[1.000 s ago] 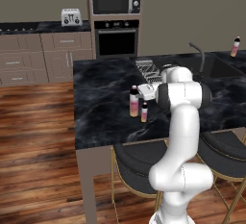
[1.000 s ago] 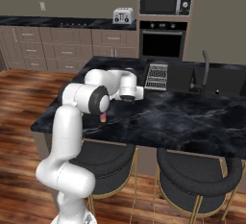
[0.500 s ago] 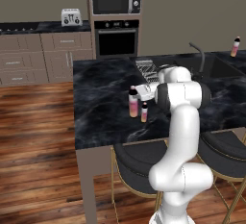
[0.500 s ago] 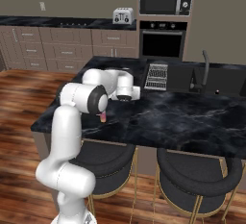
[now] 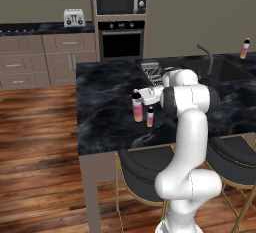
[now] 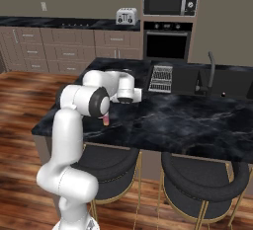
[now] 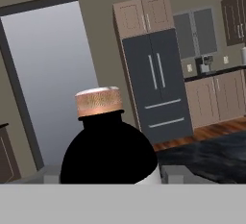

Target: Place the large bottle from the dining counter next to the other large bottle outside the sink, and place the small bottle from the dining counter next to the other small bottle inside the sink.

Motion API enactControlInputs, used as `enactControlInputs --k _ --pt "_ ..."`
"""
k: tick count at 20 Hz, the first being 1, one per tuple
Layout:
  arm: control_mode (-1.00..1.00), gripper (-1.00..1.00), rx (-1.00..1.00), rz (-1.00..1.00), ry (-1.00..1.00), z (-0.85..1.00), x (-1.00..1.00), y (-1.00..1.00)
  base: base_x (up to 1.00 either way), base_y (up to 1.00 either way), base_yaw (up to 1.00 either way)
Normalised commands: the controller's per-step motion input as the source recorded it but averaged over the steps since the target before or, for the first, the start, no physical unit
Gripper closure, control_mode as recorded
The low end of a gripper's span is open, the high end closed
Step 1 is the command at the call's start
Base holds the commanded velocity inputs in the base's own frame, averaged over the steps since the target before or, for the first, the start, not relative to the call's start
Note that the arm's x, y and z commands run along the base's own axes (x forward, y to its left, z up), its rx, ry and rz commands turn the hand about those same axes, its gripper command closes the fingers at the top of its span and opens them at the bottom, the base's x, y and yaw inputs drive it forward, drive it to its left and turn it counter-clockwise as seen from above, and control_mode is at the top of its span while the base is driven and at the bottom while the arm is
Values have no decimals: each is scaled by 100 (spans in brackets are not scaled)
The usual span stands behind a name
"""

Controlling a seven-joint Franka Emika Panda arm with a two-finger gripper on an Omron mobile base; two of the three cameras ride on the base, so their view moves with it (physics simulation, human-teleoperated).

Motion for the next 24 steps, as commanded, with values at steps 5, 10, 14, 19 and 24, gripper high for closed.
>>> enactControlInputs --k 5,10,14,19,24 --pt "-100 100 0 0 0 0 0 0 0 0 0" --pt "-100 100 0 0 0 19 -16 0 0 0 0" --pt "-100 100 1 0 0 46 -21 0 0 0 0" --pt "-100 100 1 0 0 45 -22 1 0 0 0" --pt "-100 100 3 0 0 46 -21 9 0 0 0"
